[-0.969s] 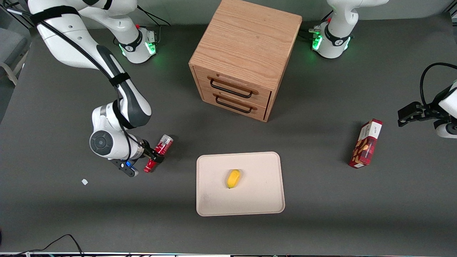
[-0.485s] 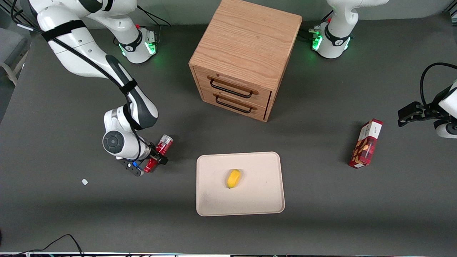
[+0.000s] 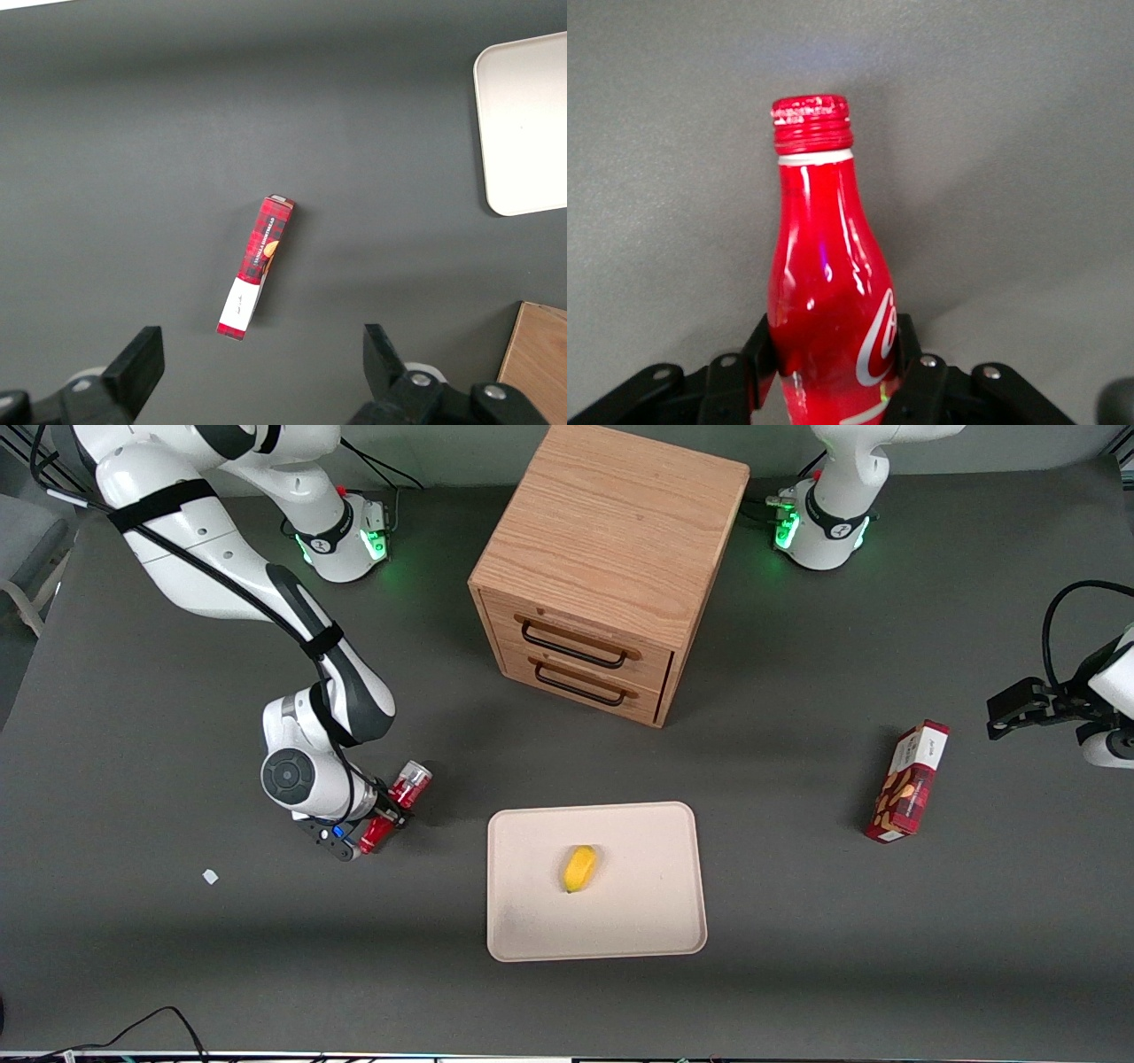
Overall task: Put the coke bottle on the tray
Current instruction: 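Close the right gripper around the bottle's body and lift it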
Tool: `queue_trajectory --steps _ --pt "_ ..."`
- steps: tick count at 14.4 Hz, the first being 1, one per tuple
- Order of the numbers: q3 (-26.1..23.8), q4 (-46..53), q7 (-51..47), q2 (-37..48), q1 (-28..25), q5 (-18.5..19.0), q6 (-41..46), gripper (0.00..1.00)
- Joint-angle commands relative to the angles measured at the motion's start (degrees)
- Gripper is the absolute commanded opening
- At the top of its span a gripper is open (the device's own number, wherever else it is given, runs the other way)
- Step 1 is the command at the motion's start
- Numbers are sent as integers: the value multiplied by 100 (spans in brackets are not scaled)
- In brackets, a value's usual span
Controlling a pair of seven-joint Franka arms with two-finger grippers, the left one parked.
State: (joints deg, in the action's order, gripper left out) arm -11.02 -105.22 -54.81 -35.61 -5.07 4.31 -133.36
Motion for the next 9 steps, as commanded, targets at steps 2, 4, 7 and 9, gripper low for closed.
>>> queue_trajectory --steps 2,4,7,9 --pt "-199 -7 161 579 23 210 273 0" --pt "-199 71 959 1167 93 219 888 0" --pt "-138 351 2558 1959 182 140 1784 0" --pt "-138 1165 3202 2136 173 122 2758 0"
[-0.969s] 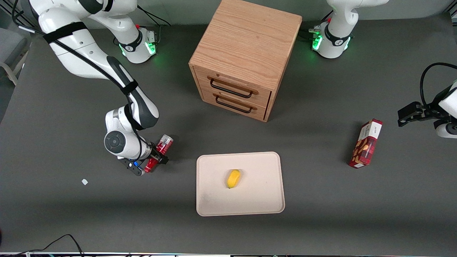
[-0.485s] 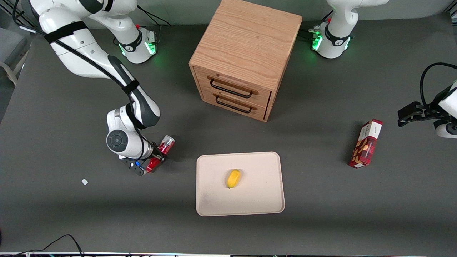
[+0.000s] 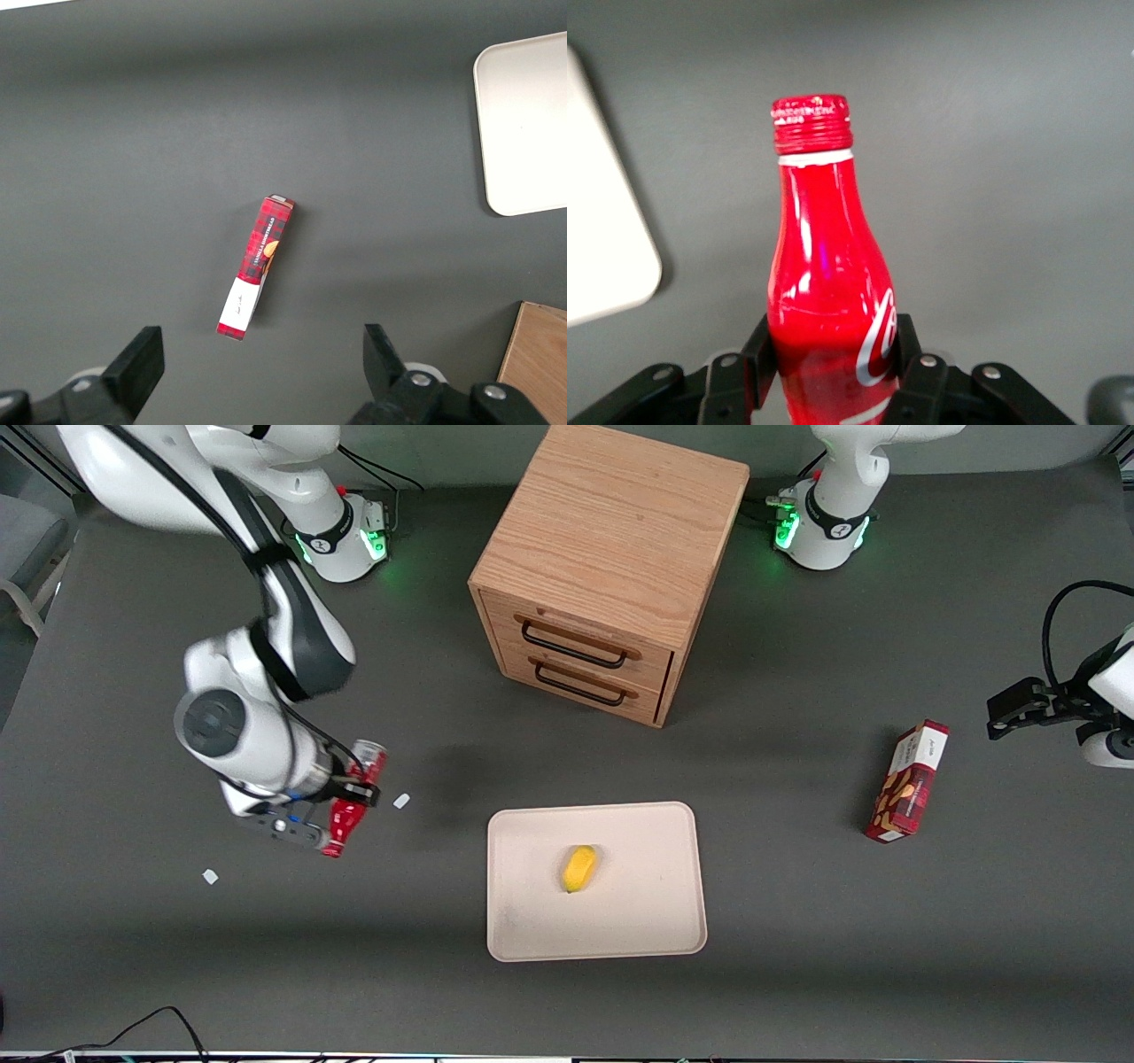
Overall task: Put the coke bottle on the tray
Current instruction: 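Carry the bottle to the white tray beside the lemon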
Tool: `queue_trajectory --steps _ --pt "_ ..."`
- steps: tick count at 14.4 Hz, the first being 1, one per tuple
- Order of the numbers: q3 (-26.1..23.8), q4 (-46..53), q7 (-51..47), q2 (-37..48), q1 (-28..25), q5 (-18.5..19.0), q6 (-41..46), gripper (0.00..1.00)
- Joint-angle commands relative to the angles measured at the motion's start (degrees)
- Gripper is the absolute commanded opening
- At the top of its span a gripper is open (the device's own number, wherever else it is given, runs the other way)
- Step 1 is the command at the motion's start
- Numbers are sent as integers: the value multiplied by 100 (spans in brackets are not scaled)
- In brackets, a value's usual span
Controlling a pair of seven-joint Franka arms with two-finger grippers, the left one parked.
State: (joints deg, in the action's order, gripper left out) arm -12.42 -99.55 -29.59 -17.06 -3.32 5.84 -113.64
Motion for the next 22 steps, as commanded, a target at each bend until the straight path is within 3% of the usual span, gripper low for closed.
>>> queue_trajectory --steps 1,4,8,12,15,22 --pt "-14 1221 848 239 -20 -135 1330 0" --pt "-41 2596 911 37 -73 -767 2099 0" --pt "-93 3097 780 -559 -221 -1603 1847 0" --pt "-471 3337 464 -2017 -397 -1578 619 0" --pt "-454 3450 -19 -2993 -670 -1438 -394 0" --pt "-384 3952 -319 -4190 -837 -1419 -1290 0"
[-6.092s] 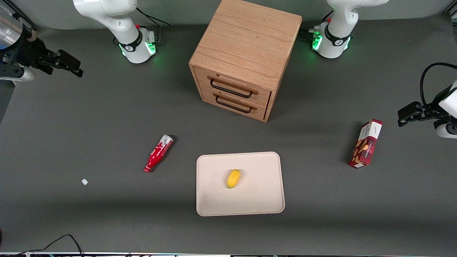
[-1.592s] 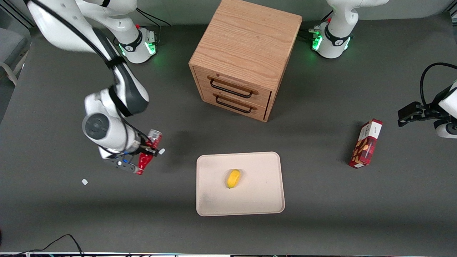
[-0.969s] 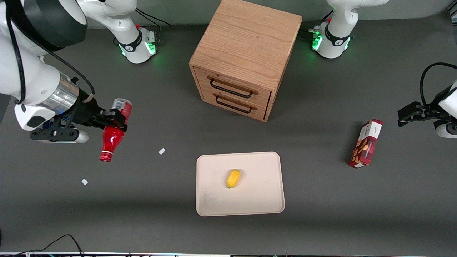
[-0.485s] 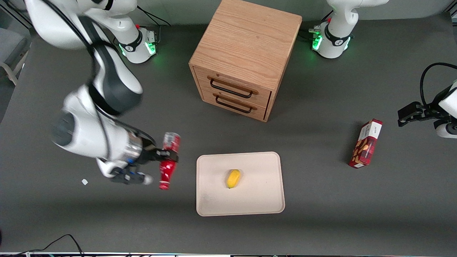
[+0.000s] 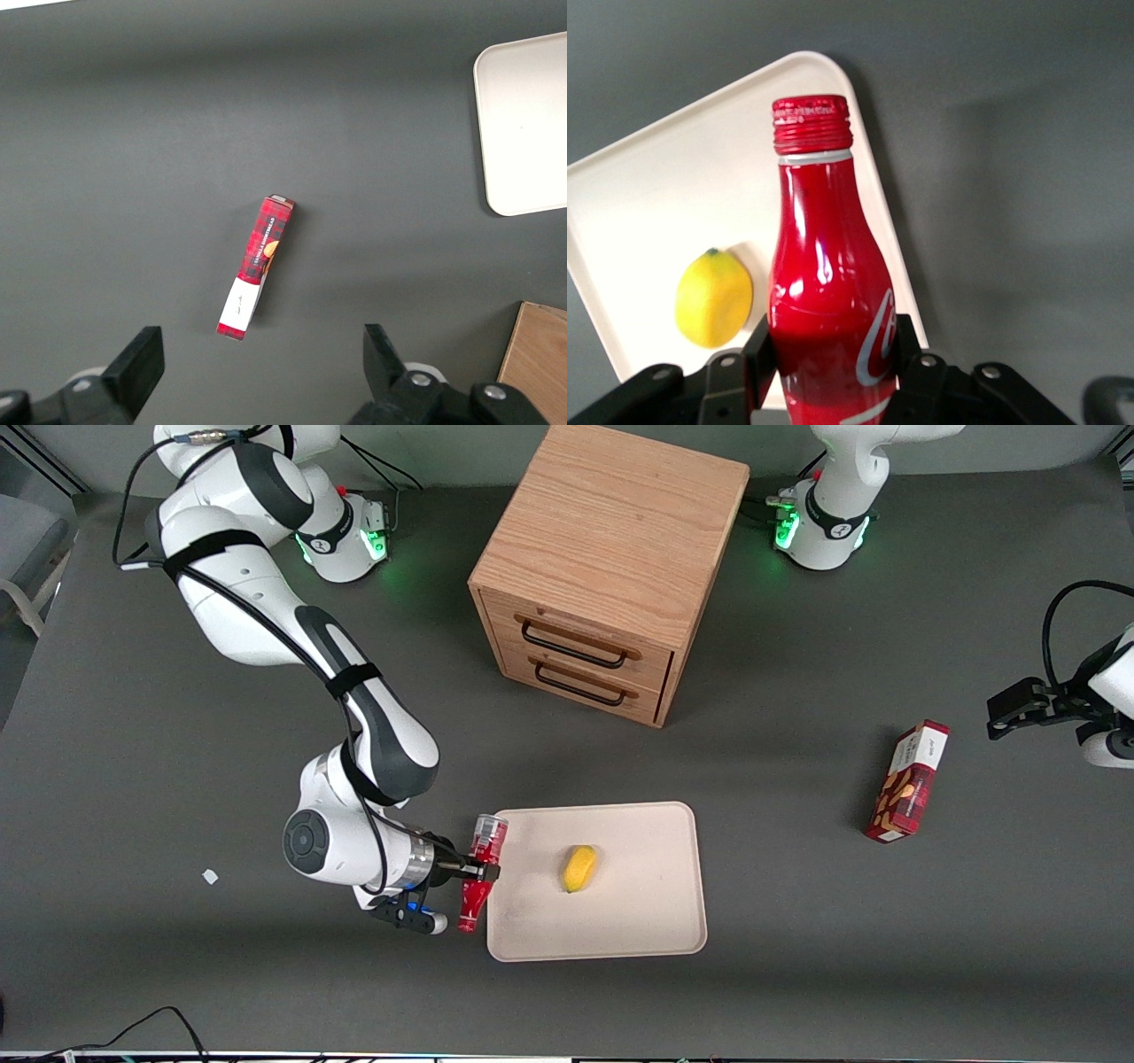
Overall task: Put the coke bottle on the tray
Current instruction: 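Carry the bottle to the white tray beside the lemon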
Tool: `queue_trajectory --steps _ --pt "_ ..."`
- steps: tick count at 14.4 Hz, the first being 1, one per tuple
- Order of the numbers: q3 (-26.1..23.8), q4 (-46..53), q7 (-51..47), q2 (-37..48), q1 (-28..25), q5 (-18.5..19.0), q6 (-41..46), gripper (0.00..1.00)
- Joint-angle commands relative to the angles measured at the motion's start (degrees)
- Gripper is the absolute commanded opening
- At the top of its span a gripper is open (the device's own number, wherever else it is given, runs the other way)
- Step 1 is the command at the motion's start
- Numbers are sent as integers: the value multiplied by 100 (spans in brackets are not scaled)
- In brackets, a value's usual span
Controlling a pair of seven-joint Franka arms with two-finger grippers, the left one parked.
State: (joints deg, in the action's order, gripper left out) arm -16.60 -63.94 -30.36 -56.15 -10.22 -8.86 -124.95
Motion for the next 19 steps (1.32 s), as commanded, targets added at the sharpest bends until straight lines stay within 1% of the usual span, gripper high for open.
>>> queue_trajectory --steps 1,3,7,8,9,10,12,13,14,16,19 --pt "51 400 -373 -334 -243 51 -248 0" --pt "130 391 -453 -396 -340 60 -337 0" --pt "148 382 -532 -501 -341 68 -424 0" --pt "148 391 -541 -528 -367 77 -433 10" --pt "157 382 -541 -554 -376 77 -477 34" --pt "183 382 -541 -581 -385 77 -504 47" --pt "271 391 -541 -581 -472 77 -504 50" --pt "323 391 -541 -572 -481 77 -504 67" --pt "324 391 -532 -563 -481 103 -504 100" --pt "315 391 -558 -546 -543 497 -495 100" --pt "315 373 -585 -519 -543 578 -495 100"
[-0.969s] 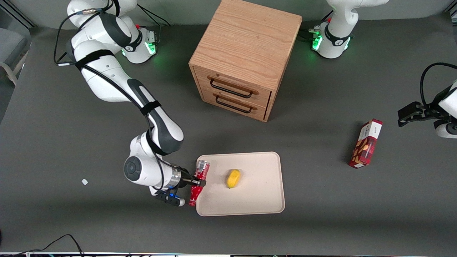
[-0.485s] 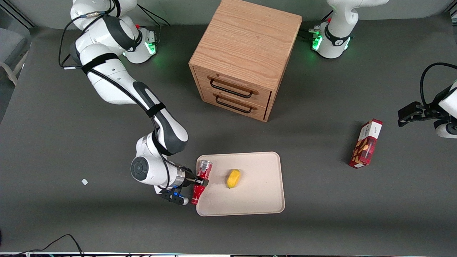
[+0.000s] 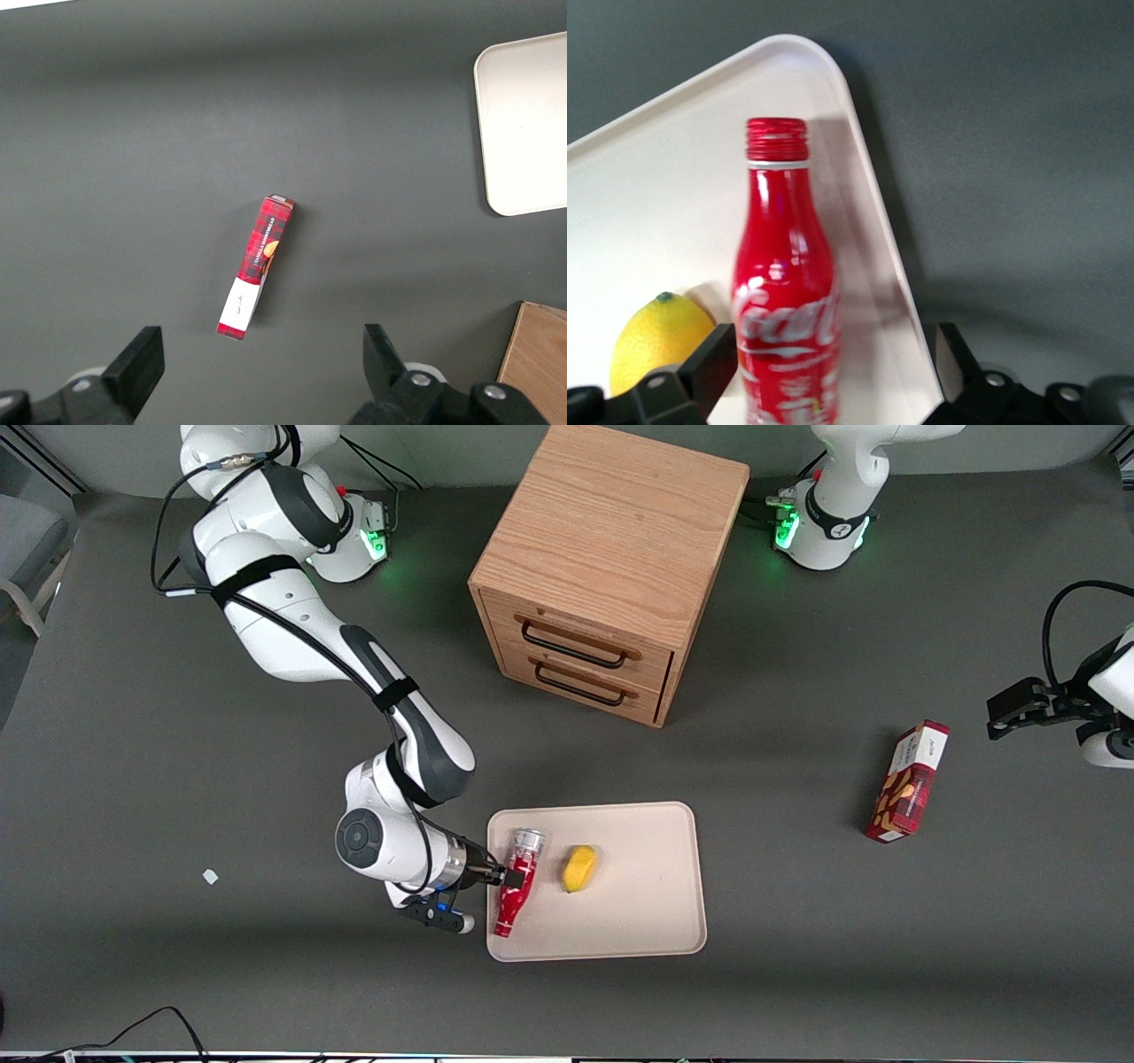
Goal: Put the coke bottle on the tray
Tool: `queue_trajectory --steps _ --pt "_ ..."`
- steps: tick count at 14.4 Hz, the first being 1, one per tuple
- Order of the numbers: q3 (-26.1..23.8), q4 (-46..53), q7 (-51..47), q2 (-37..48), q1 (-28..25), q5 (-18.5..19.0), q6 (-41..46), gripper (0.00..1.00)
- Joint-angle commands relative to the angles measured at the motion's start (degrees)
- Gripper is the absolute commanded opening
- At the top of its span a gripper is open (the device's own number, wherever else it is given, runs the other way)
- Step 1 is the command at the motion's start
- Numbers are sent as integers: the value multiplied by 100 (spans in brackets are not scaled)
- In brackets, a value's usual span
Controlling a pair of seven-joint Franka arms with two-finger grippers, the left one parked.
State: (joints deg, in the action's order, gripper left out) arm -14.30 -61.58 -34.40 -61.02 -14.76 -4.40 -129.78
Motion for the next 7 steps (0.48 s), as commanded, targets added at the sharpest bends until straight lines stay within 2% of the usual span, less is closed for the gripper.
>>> queue_trajectory --steps 1,2,4,7 --pt "85 128 -181 -7 -89 141 6 100" --pt "94 128 -181 72 -71 158 23 100" --pt "77 -12 -181 439 8 421 276 100" --pt "42 -30 -102 1247 236 764 1426 100"
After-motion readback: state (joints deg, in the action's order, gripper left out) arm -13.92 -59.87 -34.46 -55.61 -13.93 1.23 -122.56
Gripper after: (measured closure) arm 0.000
